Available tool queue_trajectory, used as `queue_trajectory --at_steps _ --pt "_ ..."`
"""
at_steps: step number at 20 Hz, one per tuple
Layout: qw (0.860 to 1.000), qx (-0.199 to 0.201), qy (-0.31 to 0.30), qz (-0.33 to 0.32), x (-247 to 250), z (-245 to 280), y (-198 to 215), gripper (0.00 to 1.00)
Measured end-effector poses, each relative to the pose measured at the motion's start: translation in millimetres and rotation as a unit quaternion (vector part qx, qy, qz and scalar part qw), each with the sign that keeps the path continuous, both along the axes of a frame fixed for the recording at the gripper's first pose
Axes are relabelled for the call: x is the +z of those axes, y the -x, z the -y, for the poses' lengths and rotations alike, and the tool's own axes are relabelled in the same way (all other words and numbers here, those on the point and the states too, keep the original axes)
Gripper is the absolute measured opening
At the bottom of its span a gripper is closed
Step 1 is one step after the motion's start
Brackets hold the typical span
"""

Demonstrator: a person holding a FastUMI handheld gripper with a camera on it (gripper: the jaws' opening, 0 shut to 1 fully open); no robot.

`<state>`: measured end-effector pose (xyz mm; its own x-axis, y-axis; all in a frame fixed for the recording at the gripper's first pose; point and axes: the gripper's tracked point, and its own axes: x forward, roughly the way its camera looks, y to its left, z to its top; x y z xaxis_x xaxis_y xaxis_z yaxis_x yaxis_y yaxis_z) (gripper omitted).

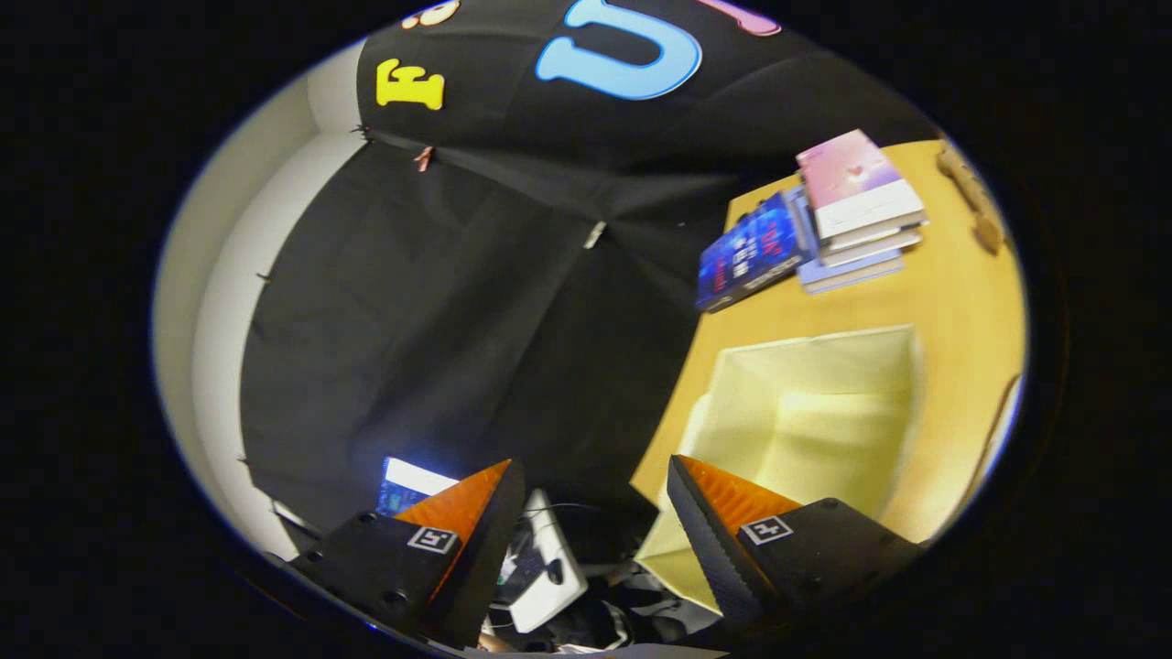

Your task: Open the storage box then place both shoes into the box .Put the left shoe in first, then the right shoe, with the right side of both shoes facing outward in a uniform manner.

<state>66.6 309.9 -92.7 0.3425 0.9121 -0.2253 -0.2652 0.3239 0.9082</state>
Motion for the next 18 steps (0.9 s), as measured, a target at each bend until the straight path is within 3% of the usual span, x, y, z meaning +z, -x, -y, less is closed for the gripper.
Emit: queue_trajectory --at_steps 3,6,10,15,18 --pt "0.994 -0.034 0.101 0.003 -38 68 -1 0.96" --pt "0.978 -0.08 0.193 -0.002 -81 132 -12 0.96" --pt "0.958 -0.102 0.266 -0.043 -133 196 -3 0.96" --pt "0.932 -0.089 0.337 -0.099 -207 235 17 0.86" --pt "0.923 -0.058 0.362 -0.113 -238 241 20 0.7"
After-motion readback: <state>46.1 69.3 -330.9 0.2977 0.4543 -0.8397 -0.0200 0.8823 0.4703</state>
